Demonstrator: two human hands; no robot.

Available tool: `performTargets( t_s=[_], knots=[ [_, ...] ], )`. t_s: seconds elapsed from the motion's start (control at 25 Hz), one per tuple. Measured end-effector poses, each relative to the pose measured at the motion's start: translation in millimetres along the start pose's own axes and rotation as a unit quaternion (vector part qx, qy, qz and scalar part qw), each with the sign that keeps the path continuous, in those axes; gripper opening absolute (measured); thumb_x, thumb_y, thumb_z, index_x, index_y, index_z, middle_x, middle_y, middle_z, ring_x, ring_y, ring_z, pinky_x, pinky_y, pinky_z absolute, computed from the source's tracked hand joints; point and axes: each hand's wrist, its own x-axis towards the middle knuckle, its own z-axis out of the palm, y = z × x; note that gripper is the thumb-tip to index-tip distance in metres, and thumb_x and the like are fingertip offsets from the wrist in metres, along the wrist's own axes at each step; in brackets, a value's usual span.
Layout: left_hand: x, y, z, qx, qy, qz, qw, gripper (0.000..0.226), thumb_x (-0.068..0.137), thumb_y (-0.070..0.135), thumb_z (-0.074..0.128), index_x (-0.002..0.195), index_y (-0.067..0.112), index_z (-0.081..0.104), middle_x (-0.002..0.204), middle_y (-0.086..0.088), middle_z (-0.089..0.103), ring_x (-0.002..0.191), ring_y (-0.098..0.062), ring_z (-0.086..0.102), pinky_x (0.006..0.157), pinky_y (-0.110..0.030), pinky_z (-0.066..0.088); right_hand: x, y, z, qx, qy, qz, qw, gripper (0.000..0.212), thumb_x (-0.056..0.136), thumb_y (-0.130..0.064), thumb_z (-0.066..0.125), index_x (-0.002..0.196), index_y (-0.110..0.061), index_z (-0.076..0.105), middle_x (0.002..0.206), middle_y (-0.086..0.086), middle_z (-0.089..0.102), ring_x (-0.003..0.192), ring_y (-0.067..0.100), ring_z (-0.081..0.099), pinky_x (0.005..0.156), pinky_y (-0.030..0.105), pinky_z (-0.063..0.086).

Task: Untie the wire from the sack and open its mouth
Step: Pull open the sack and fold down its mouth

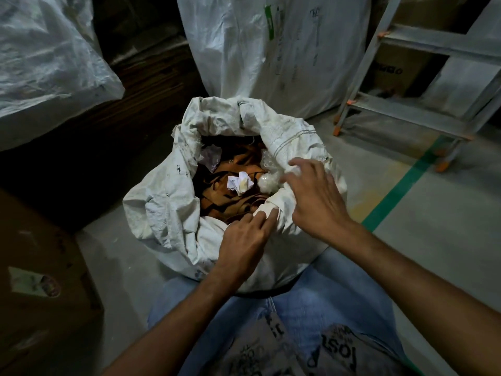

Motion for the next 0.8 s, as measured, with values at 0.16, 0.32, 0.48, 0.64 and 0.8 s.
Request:
performTargets(
  t_s=[0.16,0.32,0.48,0.64,0.8],
  knots=[
    [-16,-11,-8,0.016,0.017,0.038,0.999,0.068,0.076,0.002,0.060,0.143,0.012,0.052,0.098,-0.007,0.059,0.078,-0.027,0.055,0.054,-0.038,0.043,20,6,-15,-0.161,-0.223,-0.180,0.944,0.072,0.078,-0.031,0.069,0.147,-0.031,0.045,0.146,-0.008,0.051,0.141,0.020,0.037,0.112,0.049,0.020],
    [-8,-16,-24,-0.060,-0.039,0.002,0.997,0.059,0.086,0.032,0.072,0.141,0.020,0.053,0.110,-0.003,0.059,0.092,-0.025,0.058,0.063,-0.033,0.039,24,3,-5,-0.271,-0.121,-0.162,0.941,0.024,0.070,-0.020,0.071,0.093,-0.022,0.066,0.085,-0.001,0.067,0.082,0.026,0.060,0.079,0.042,0.029],
    [-2,-43,-44,-0.191,-0.036,-0.226,0.955,0.057,0.090,0.077,0.048,0.116,0.030,0.068,0.122,0.008,0.059,0.102,-0.011,0.059,0.076,-0.030,0.048,-13,3,31,-0.233,-0.095,-0.094,0.963,0.033,0.059,-0.011,0.074,0.086,-0.017,0.055,0.079,0.008,0.059,0.071,0.029,0.053,0.067,0.040,0.032],
    [-16,-102,-29,-0.125,-0.078,-0.479,0.865,0.087,0.086,0.060,0.067,0.153,0.017,0.032,0.162,-0.013,0.024,0.147,-0.036,0.027,0.108,-0.063,0.032,-16,-26,22,-0.222,-0.160,-0.044,0.961,0.047,0.066,-0.013,0.079,0.109,-0.015,0.059,0.100,0.008,0.063,0.091,0.030,0.060,0.069,0.039,0.046],
    [-26,-122,-14,-0.243,-0.004,-0.568,0.786,0.070,0.093,0.042,0.067,0.148,0.009,0.039,0.150,-0.021,0.039,0.136,-0.040,0.042,0.098,-0.048,0.042,1,-52,3,-0.224,-0.285,-0.063,0.930,0.036,0.093,-0.011,0.061,0.129,-0.014,0.057,0.131,0.006,0.059,0.120,0.026,0.061,0.088,0.035,0.052]
  ],
)
